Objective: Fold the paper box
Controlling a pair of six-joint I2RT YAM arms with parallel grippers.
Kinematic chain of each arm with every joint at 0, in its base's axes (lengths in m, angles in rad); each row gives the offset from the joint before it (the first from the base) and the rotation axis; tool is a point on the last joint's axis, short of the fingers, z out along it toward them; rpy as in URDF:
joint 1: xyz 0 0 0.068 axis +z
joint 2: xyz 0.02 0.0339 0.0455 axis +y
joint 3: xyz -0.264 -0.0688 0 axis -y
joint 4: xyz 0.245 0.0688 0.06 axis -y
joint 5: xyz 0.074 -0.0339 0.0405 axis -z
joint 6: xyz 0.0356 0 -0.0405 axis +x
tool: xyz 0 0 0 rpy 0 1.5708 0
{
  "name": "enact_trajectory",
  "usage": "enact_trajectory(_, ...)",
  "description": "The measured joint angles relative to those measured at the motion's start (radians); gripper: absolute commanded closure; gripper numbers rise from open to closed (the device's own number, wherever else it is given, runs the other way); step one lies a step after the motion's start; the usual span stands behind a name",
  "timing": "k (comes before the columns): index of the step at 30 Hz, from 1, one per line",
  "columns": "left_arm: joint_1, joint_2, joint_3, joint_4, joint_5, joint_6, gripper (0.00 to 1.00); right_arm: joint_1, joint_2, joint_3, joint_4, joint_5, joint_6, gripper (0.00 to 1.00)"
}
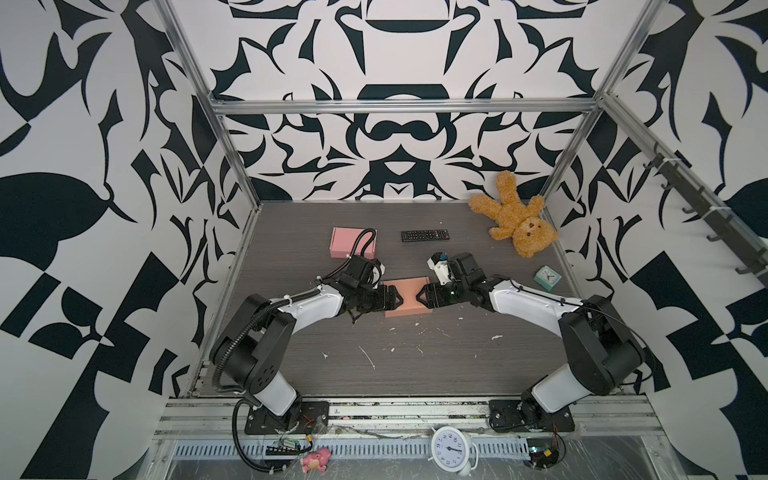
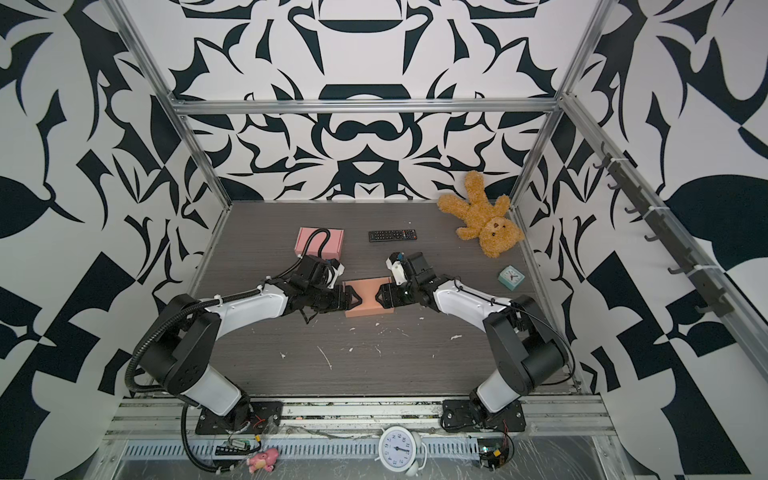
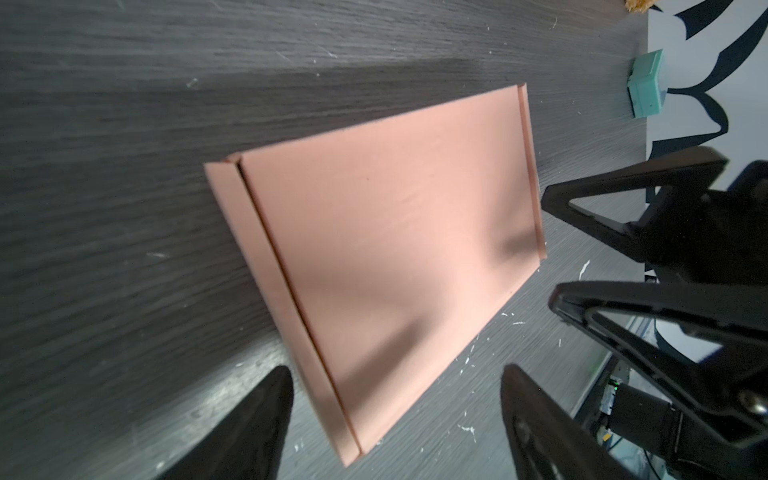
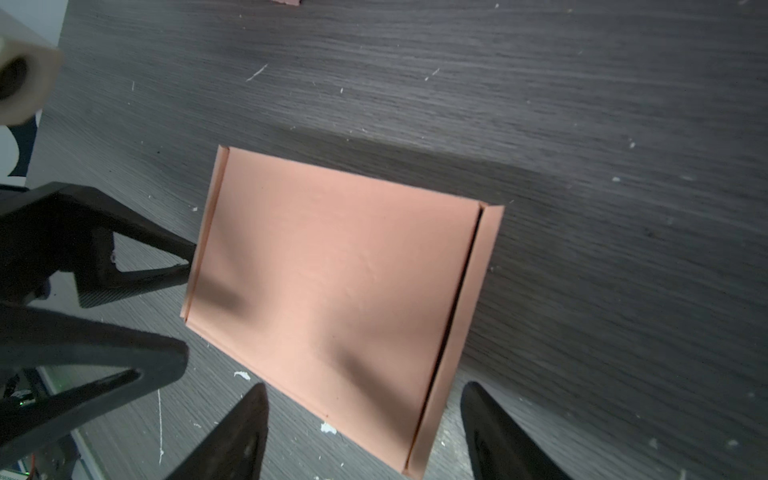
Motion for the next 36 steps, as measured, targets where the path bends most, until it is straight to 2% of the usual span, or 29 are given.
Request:
enact_trajectory(21, 0.0, 0.06, 0.053, 0.012, 0.015, -0.006, 0.26, -0.007, 0.065, 0.002, 0.018, -0.006, 0.003, 0.25)
enact_trajectory(29, 0.003, 0.129, 0.156, -0.034, 0.007, 0.014, 0.26, -0.034, 0.101, 0.055, 0.008, 0.016, -0.001, 0.25)
enact_trajectory(36, 0.021, 0.232, 0.28, -0.063, -0.001, 0.04, 0.27, -0.084, 0.205, 0.165, 0.002, 0.019, -0.015, 0.25)
